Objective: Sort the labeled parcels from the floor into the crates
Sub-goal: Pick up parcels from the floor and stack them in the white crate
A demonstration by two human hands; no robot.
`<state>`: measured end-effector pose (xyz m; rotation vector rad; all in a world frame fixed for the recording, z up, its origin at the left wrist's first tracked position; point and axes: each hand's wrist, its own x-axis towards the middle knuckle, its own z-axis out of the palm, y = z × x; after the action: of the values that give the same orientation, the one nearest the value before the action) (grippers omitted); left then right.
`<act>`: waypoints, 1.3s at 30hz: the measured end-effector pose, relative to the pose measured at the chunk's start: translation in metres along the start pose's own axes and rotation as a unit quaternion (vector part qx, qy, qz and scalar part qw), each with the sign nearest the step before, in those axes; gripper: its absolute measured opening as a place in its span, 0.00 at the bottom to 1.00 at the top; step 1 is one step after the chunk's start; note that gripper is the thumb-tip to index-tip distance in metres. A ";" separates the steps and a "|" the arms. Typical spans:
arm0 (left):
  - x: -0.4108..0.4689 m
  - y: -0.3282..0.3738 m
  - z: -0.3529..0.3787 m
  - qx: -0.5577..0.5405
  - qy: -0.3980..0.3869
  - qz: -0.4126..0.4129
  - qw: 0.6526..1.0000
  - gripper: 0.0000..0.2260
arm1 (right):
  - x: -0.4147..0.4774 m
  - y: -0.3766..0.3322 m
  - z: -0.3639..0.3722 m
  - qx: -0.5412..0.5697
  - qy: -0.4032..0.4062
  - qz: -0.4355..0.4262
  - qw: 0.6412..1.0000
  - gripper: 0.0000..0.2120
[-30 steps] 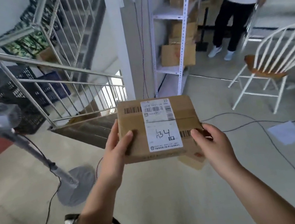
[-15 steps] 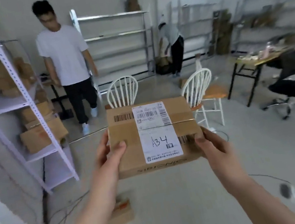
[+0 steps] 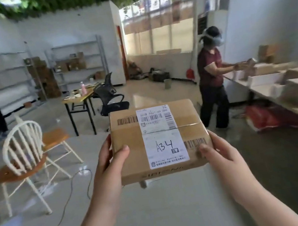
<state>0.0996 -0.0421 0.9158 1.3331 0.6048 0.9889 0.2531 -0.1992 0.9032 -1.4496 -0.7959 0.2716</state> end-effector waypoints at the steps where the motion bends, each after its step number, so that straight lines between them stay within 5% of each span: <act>1: 0.001 -0.005 0.029 -0.004 -0.030 -0.006 1.000 0.18 | 0.000 0.002 -0.028 -0.006 0.031 0.002 0.999 0.15; 6: -0.010 -0.032 0.181 -0.028 -0.154 -0.032 0.987 0.18 | -0.015 -0.003 -0.166 -0.102 0.146 0.012 0.984 0.24; 16: -0.083 -0.081 0.439 -0.058 -0.370 -0.087 0.923 0.16 | -0.079 0.003 -0.385 -0.140 0.336 0.038 0.930 0.10; 23: -0.136 -0.115 0.574 -0.055 -0.544 -0.132 0.827 0.17 | -0.131 0.017 -0.469 -0.172 0.518 0.099 0.832 0.21; 29: -0.183 -0.137 0.660 -0.037 -0.662 -0.178 0.727 0.17 | -0.169 0.031 -0.507 -0.189 0.645 0.148 0.726 0.13; 35: -0.256 -0.159 0.708 -0.021 -0.744 -0.215 0.633 0.19 | -0.223 0.039 -0.525 -0.200 0.728 0.207 0.622 0.15; 39: -0.302 -0.180 0.728 0.004 -0.774 -0.222 0.594 0.22 | -0.260 0.048 -0.546 -0.178 0.751 0.240 0.589 0.18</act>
<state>0.6087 -0.6633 0.8212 1.4048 -0.4566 -0.7560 0.4214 -0.7754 0.8164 -1.6162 1.0274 -0.7538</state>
